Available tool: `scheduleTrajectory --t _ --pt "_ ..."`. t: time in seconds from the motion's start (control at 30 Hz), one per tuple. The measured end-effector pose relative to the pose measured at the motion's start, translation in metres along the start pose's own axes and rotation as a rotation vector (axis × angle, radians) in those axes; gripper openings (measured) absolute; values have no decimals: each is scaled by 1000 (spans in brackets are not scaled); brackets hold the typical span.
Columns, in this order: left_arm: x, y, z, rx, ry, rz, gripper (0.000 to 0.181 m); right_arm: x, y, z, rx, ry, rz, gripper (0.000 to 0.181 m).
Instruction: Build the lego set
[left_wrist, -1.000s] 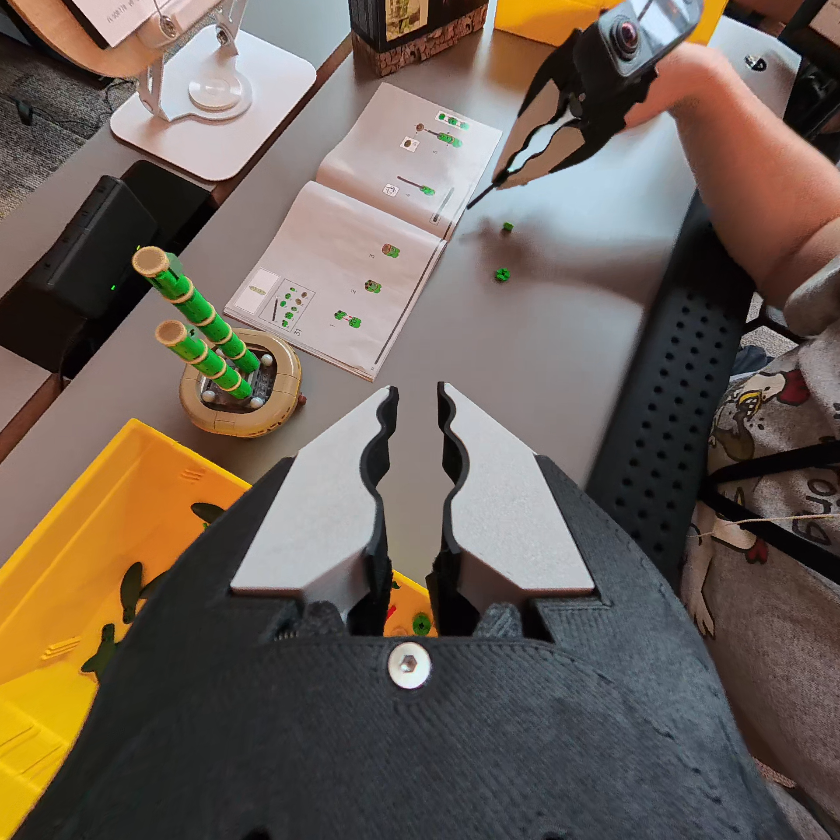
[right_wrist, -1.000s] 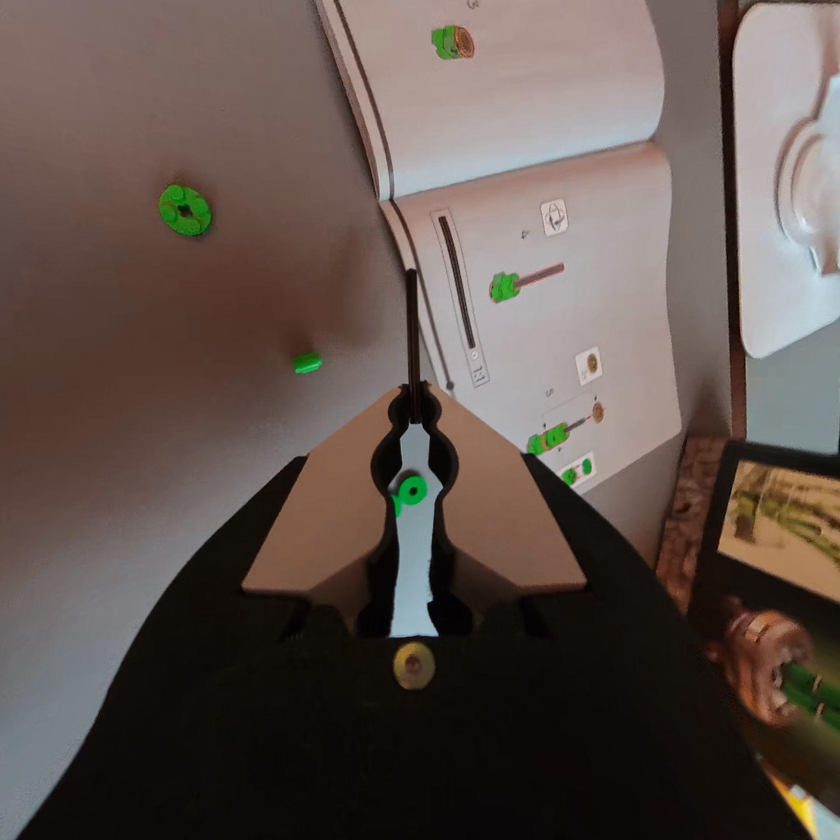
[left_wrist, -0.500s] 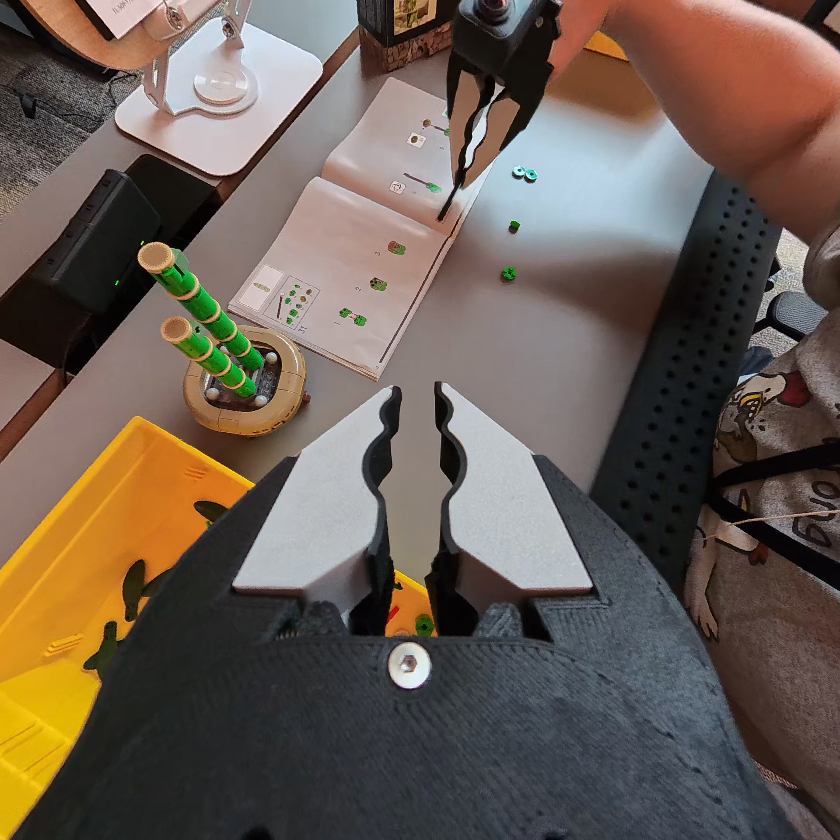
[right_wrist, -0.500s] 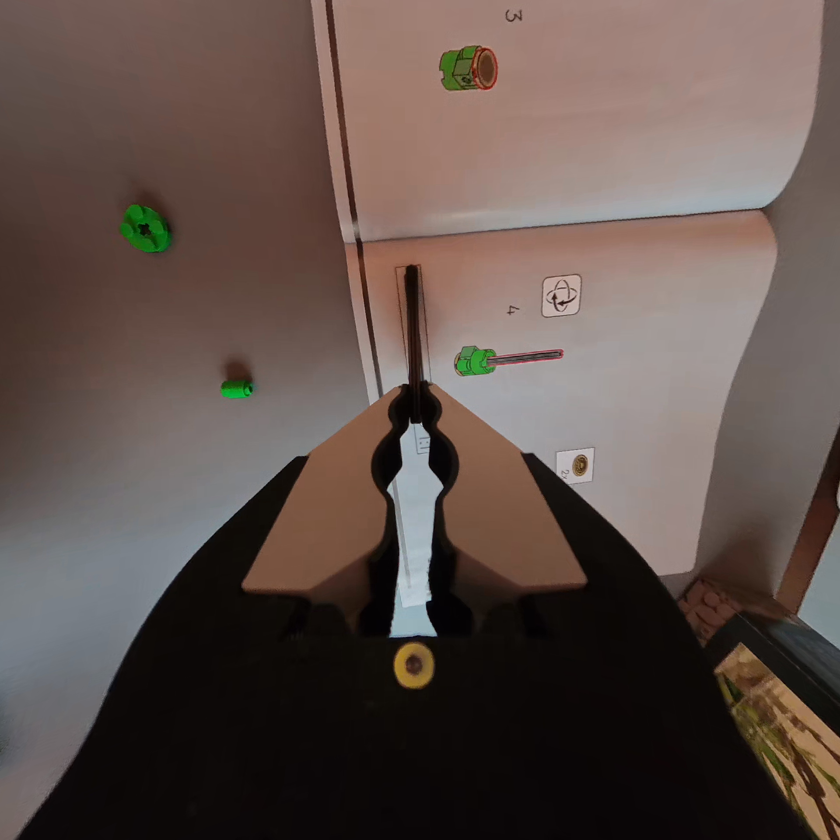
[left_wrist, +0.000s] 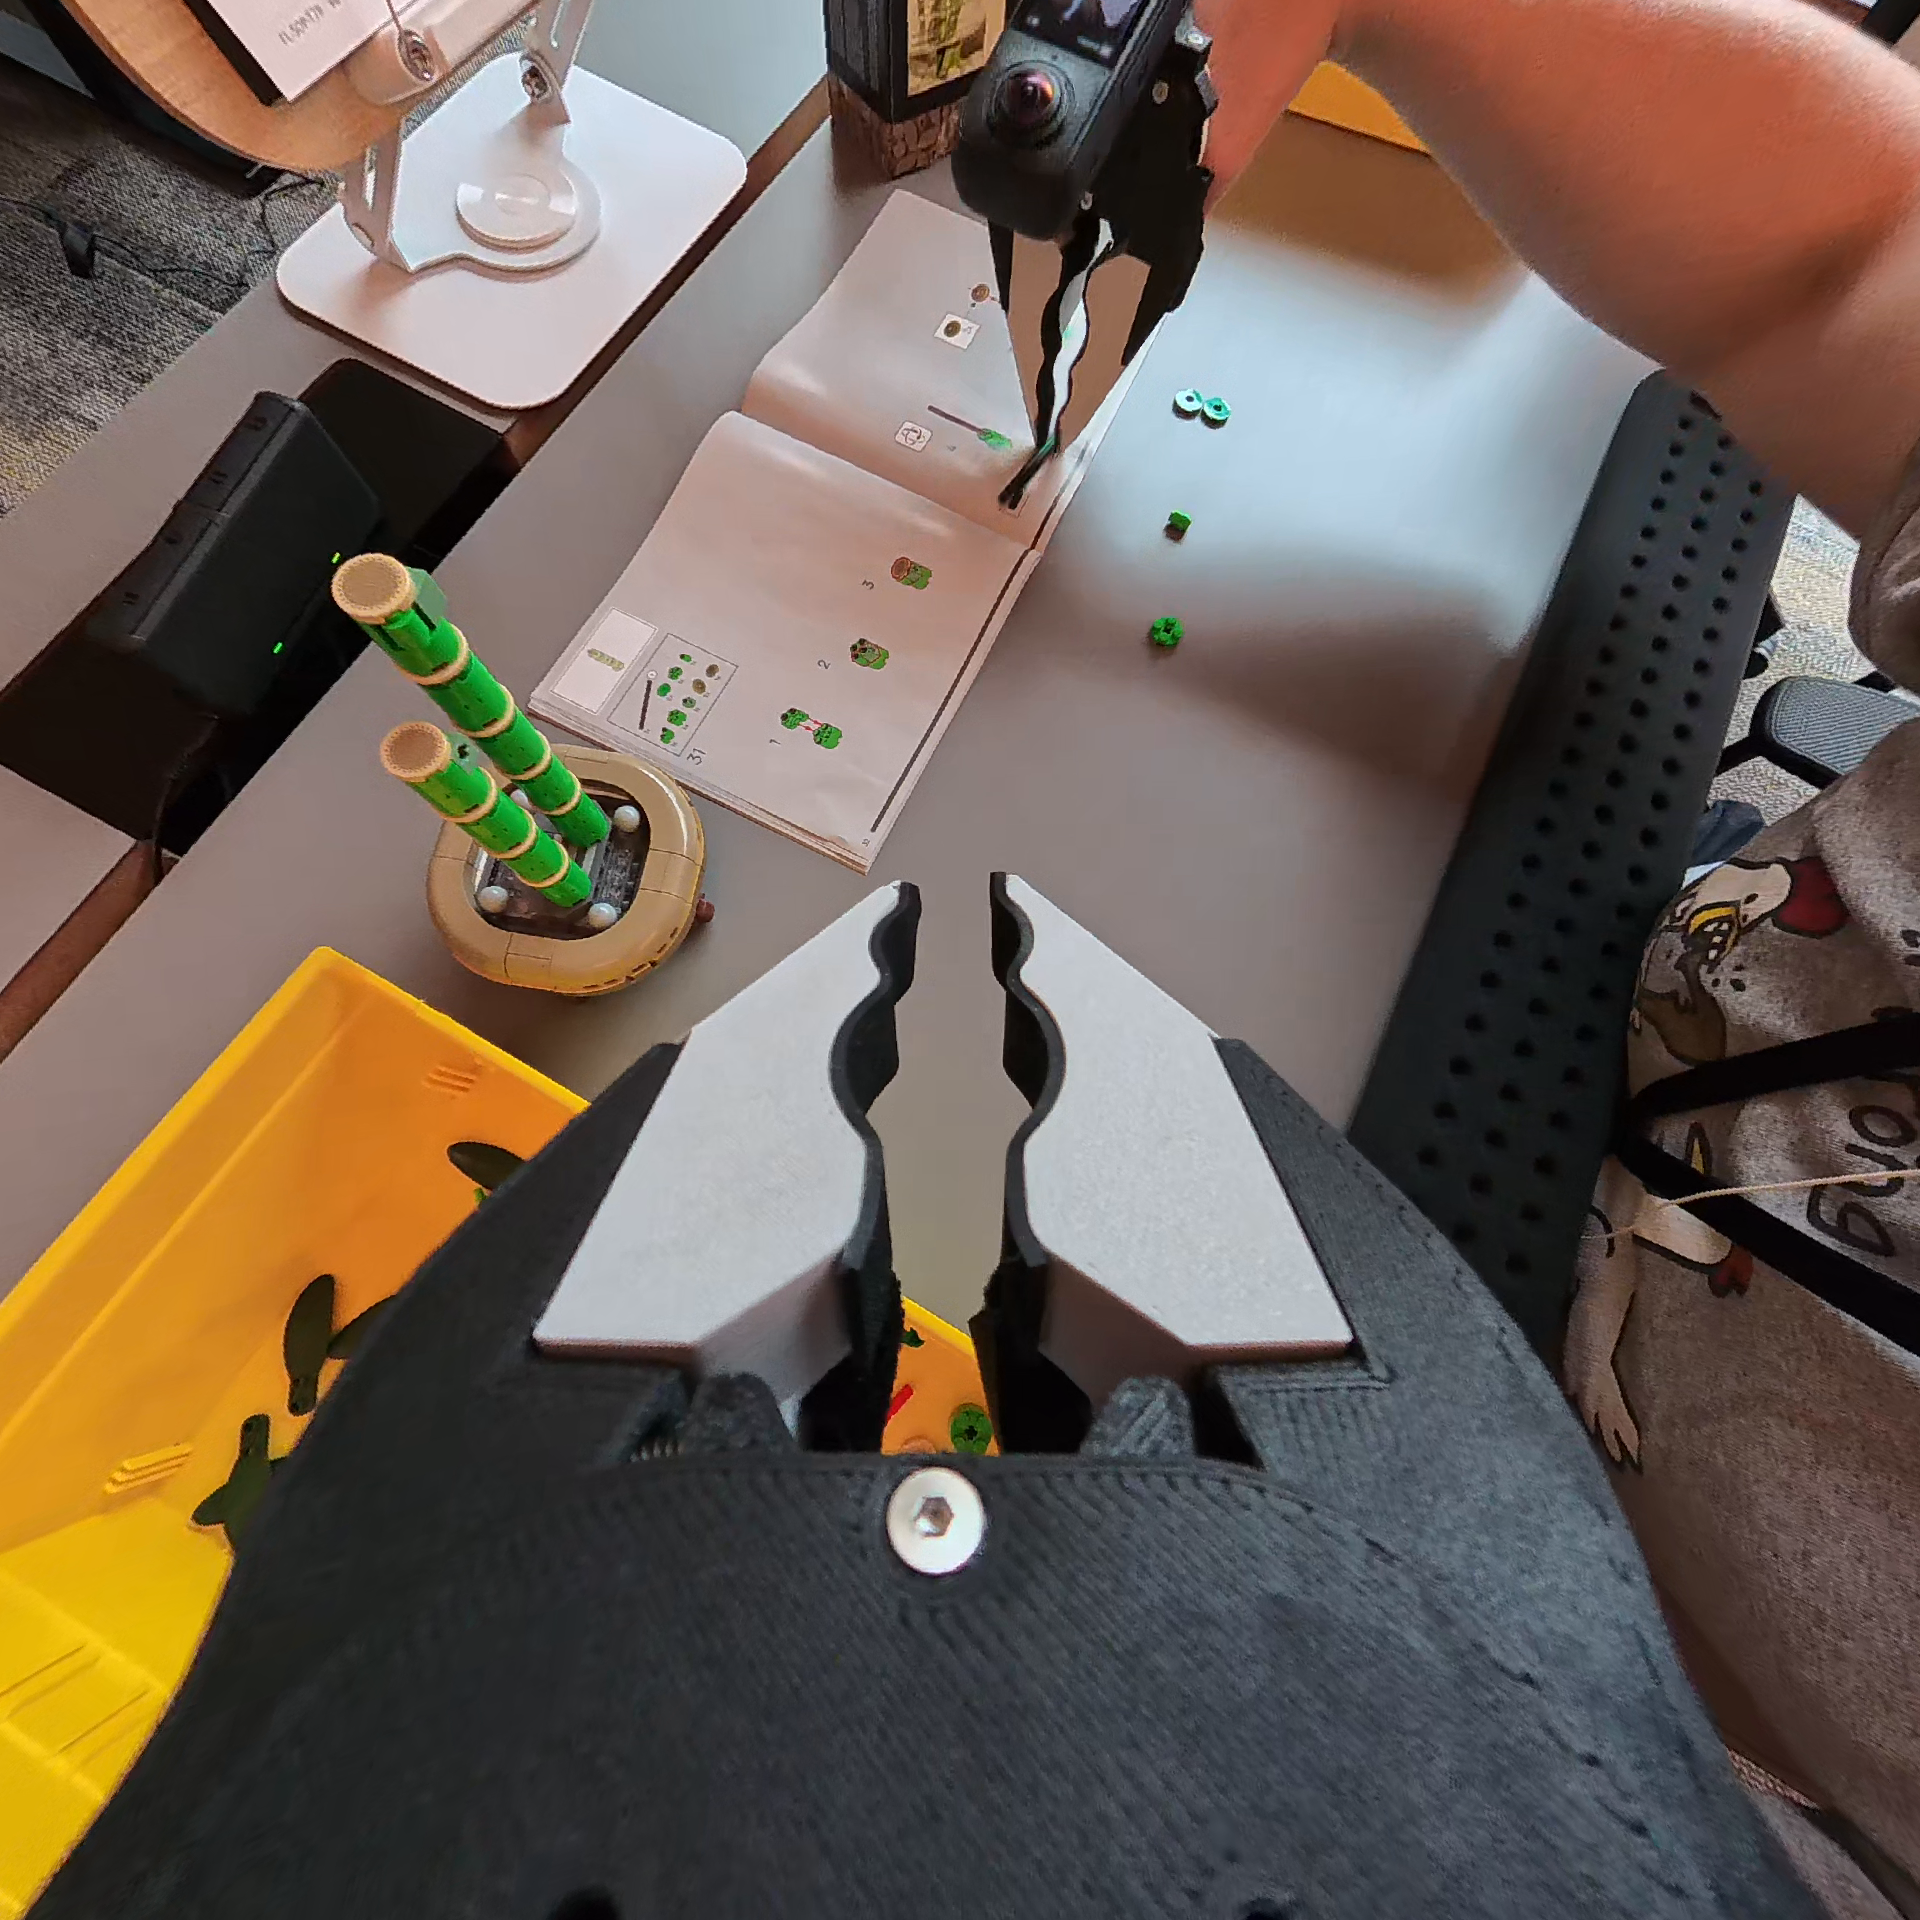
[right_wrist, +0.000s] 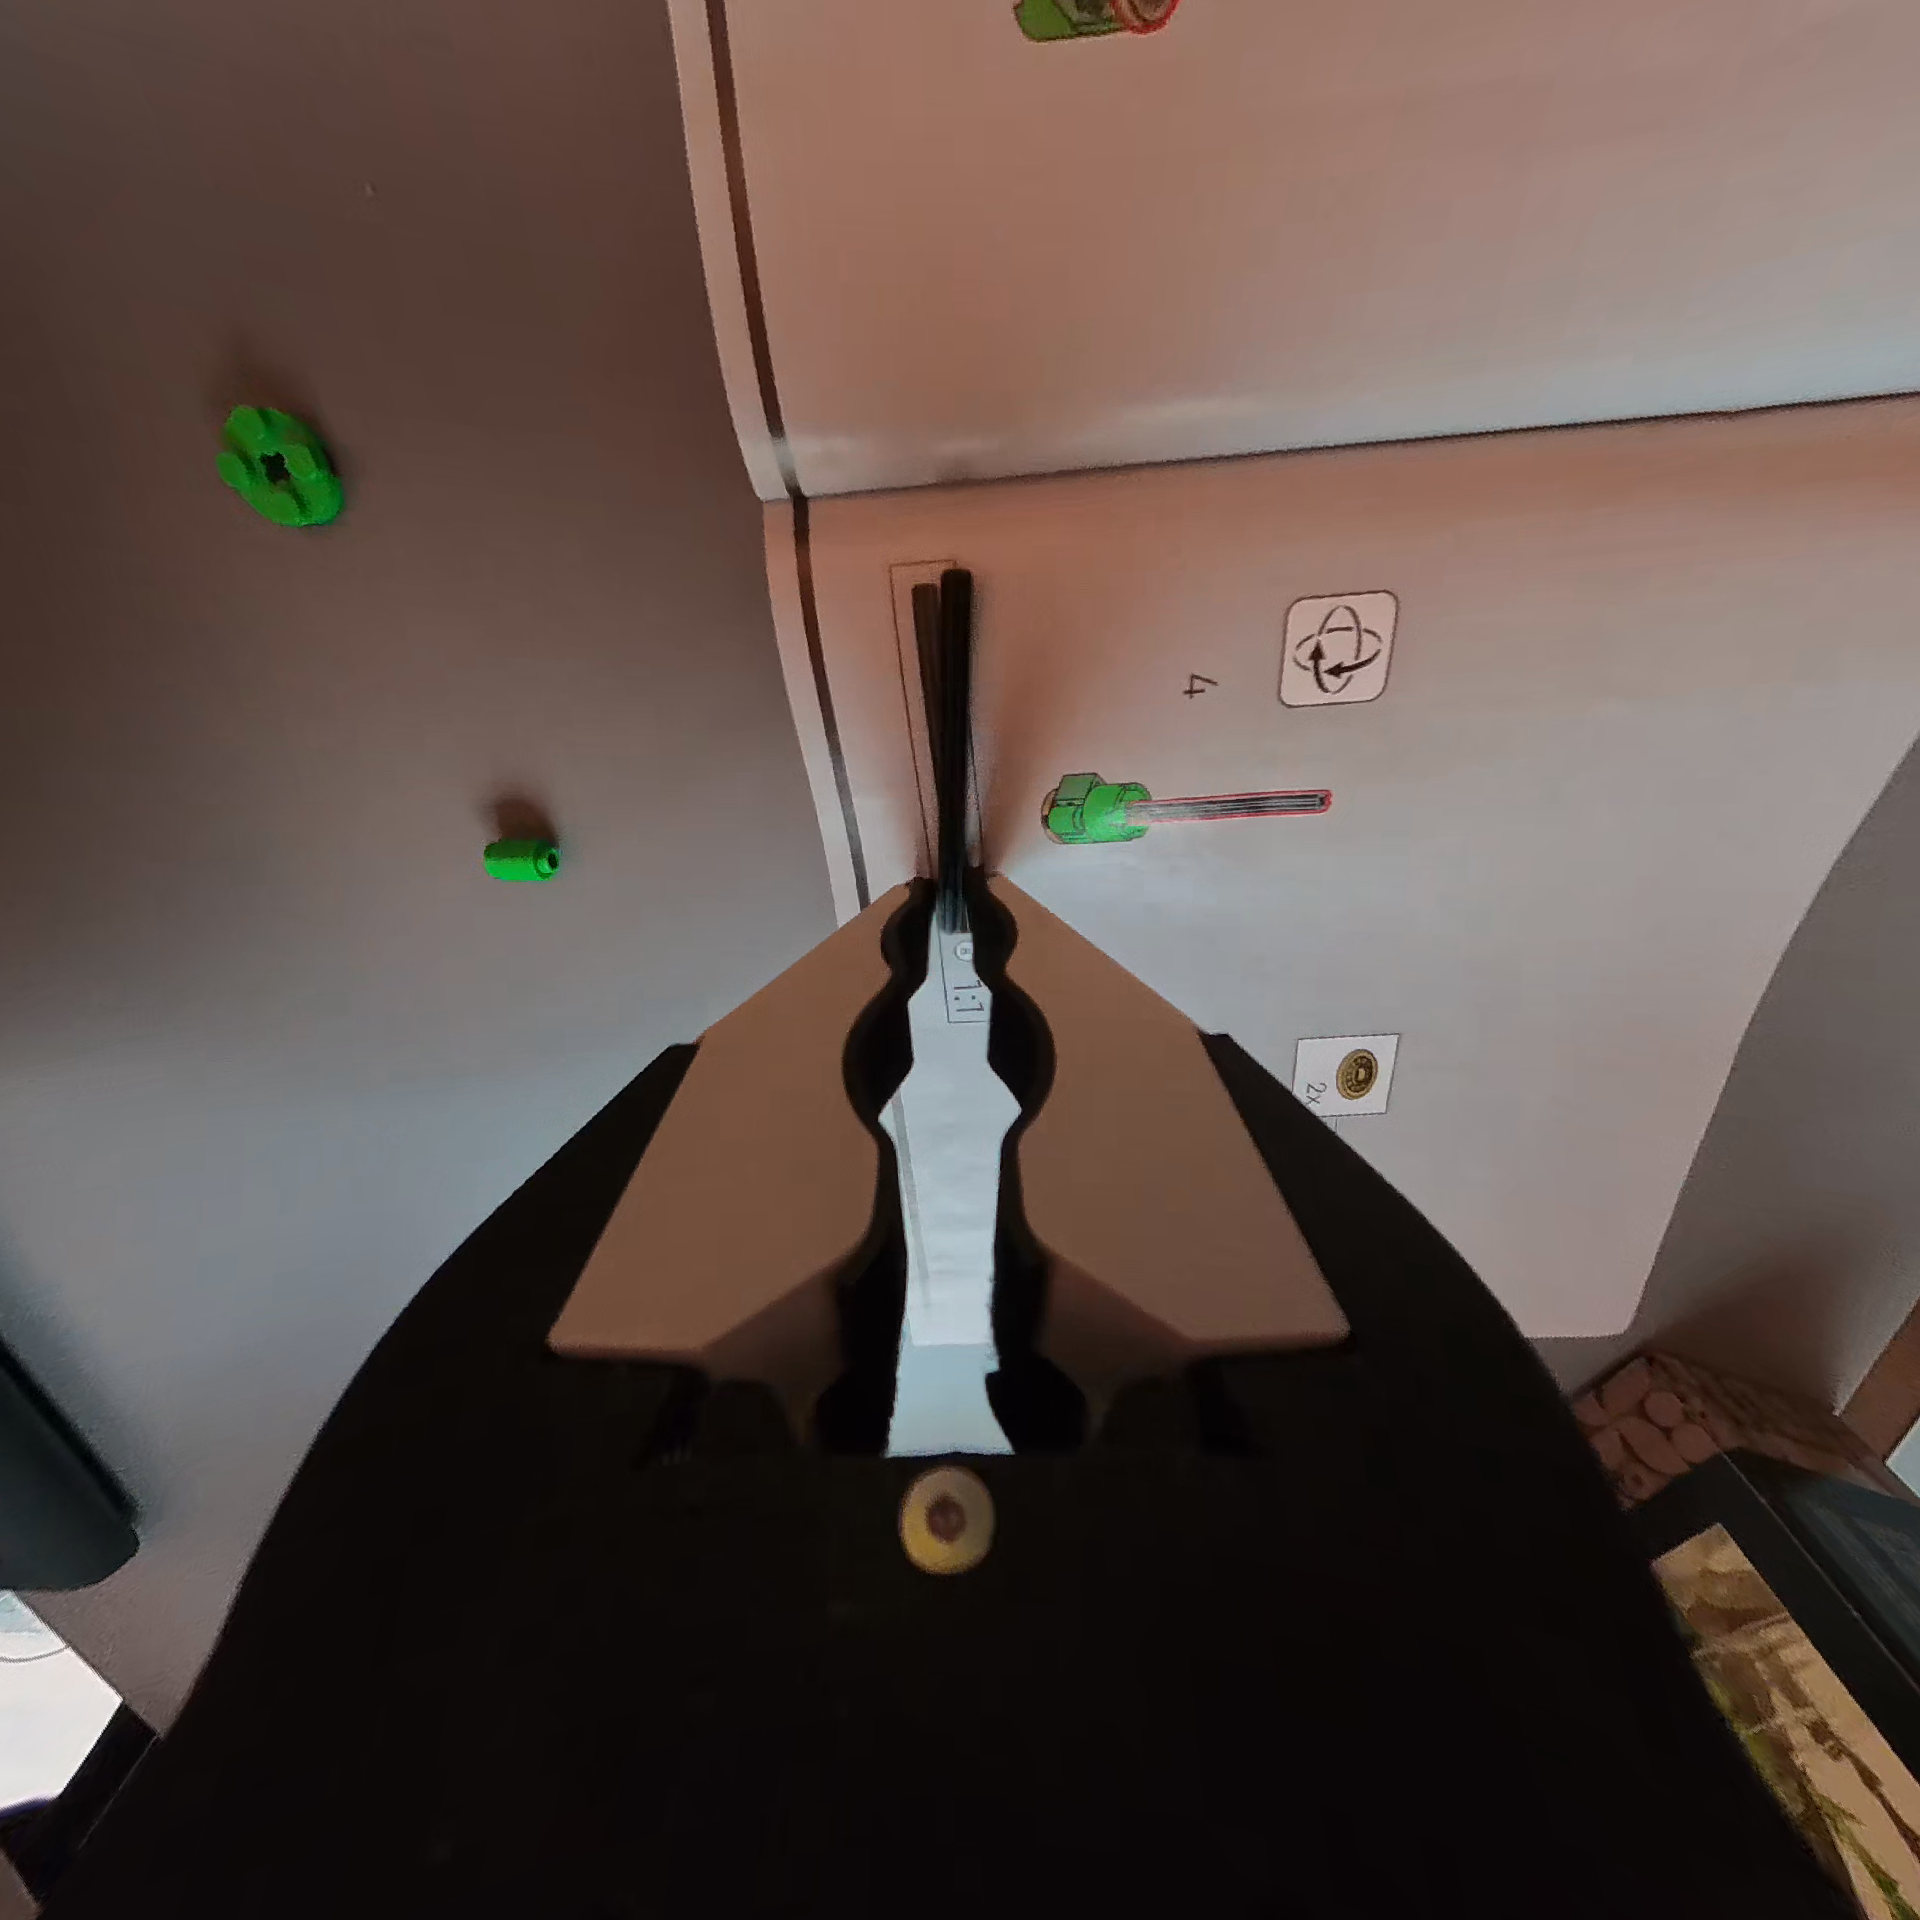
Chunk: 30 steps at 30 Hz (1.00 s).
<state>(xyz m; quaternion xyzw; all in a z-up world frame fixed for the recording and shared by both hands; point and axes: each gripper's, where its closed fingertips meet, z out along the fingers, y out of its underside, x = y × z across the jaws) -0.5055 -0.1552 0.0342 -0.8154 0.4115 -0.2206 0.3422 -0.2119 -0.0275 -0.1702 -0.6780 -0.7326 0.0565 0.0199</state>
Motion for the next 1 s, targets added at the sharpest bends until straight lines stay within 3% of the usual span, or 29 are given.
scheduleTrajectory --t 0.17,0.33,0.7,1.0 --pt "0 1 1 -7 1 1 13 2 1 -3 -8 16 -11 14" --pt "0 2 1 -13 4 -1 13 4 -7 -13 75 8 16 13" --pt "-2 3 -1 -11 -3 -4 13 10 -1 -34 104 82 17 7" --pt "-2 3 -1 -12 -7 -3 12 1 -10 -10 82 68 -43 8"
